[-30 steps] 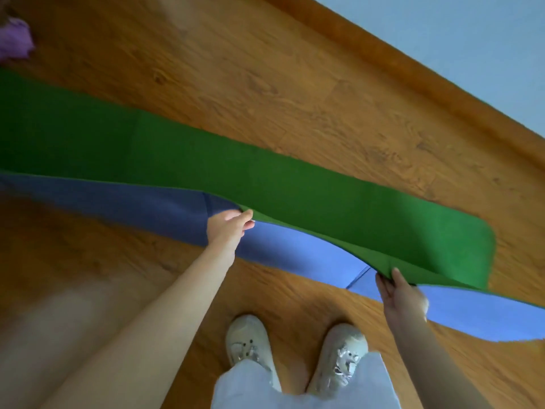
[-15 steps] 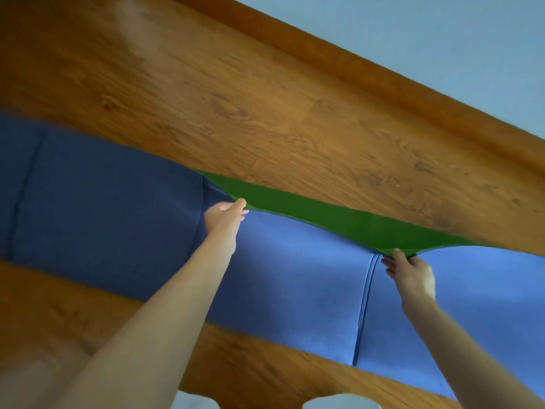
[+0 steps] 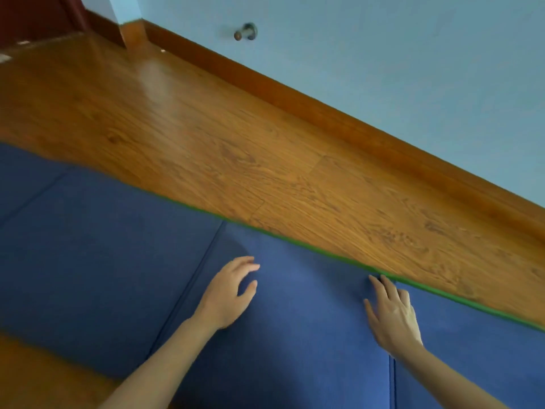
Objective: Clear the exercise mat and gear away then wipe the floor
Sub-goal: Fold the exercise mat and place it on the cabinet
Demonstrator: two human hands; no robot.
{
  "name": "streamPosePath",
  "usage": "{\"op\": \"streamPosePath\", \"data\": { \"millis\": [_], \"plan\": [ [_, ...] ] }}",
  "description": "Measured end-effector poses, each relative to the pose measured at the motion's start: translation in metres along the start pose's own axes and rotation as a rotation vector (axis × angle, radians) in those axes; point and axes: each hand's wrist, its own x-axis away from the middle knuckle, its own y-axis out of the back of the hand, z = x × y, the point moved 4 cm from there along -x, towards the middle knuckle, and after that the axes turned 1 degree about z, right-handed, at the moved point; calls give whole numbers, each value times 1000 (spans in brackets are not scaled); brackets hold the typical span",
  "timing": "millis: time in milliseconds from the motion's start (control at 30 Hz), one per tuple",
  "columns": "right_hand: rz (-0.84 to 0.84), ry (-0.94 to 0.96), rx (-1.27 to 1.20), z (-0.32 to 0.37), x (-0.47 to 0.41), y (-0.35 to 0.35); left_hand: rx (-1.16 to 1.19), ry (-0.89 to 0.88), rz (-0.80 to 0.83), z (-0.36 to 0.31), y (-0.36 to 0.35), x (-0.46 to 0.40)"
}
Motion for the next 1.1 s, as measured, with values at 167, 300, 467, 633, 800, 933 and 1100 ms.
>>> {"op": "streamPosePath", "data": {
  "millis": [167, 300, 467, 633, 800, 933, 1100],
  "plan": [
    [-74, 231, -23, 56, -6, 3, -417, -178, 29, 17, 25, 50],
    [-141, 527, -122, 121, 29, -2, -406, -143, 5, 38, 30, 117],
    [-139, 906, -140, 185, 76, -22, -786, -188, 102, 92, 36, 176],
    [-75, 1136, -24, 221, 110, -34, -852, -133, 211, 101, 43, 164],
    [-298, 1034, 135, 221, 108, -53, -893, -140, 207, 96, 43, 152],
    [-204, 963, 142, 227, 116, -52, -885, -165, 153, 92, 45, 147],
    [144, 861, 152, 230, 116, -43, -777, -137, 114, 86, 54, 146]
  ]
}}
